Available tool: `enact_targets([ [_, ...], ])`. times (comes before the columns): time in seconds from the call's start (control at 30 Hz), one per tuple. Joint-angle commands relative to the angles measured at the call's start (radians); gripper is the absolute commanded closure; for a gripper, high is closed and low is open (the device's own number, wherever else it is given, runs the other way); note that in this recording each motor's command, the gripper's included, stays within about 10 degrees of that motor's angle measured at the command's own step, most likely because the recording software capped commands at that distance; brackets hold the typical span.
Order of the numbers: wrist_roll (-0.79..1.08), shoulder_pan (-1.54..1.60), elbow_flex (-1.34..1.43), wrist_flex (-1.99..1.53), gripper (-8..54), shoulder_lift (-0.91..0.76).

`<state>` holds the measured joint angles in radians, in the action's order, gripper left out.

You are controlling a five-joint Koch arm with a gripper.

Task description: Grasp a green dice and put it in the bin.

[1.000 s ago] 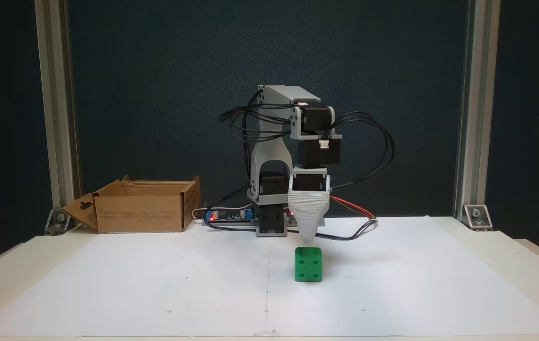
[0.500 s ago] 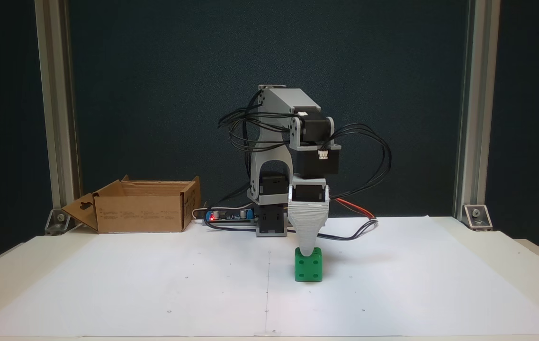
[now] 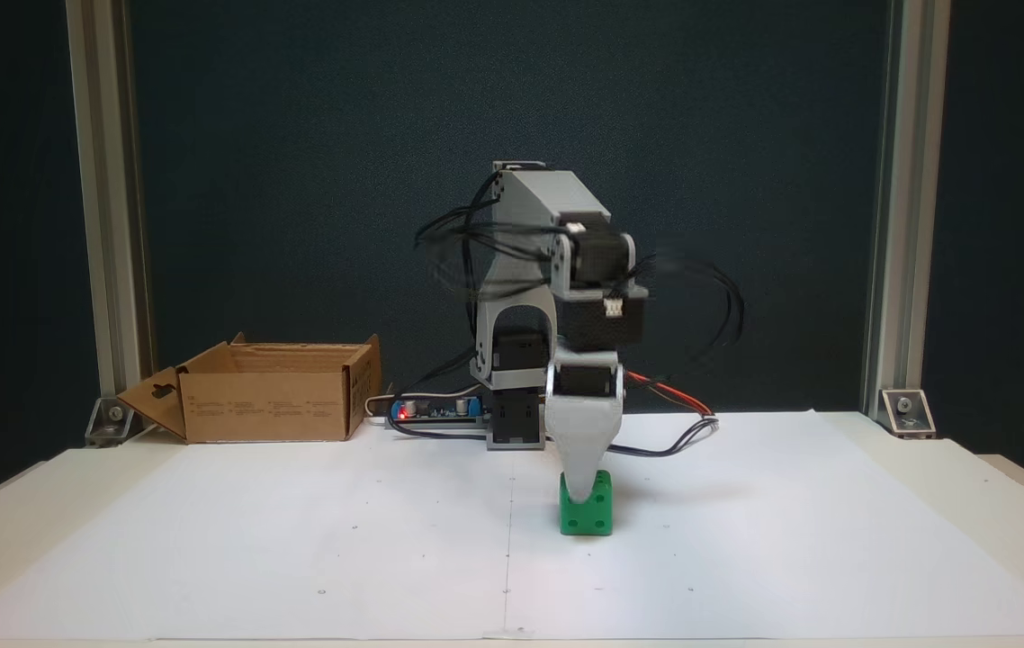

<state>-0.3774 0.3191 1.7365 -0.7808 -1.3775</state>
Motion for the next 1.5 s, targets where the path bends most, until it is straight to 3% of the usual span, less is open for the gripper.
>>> enact_targets([
  [0.0,0.055,0.0,-0.015,0.006,2.5,-0.002],
  [1.2,0.055,-0.034,-0.014,0.117,6.9,0.089],
  [1.47,0.054,-0.032,0.003,0.115,24.1,0.089],
])
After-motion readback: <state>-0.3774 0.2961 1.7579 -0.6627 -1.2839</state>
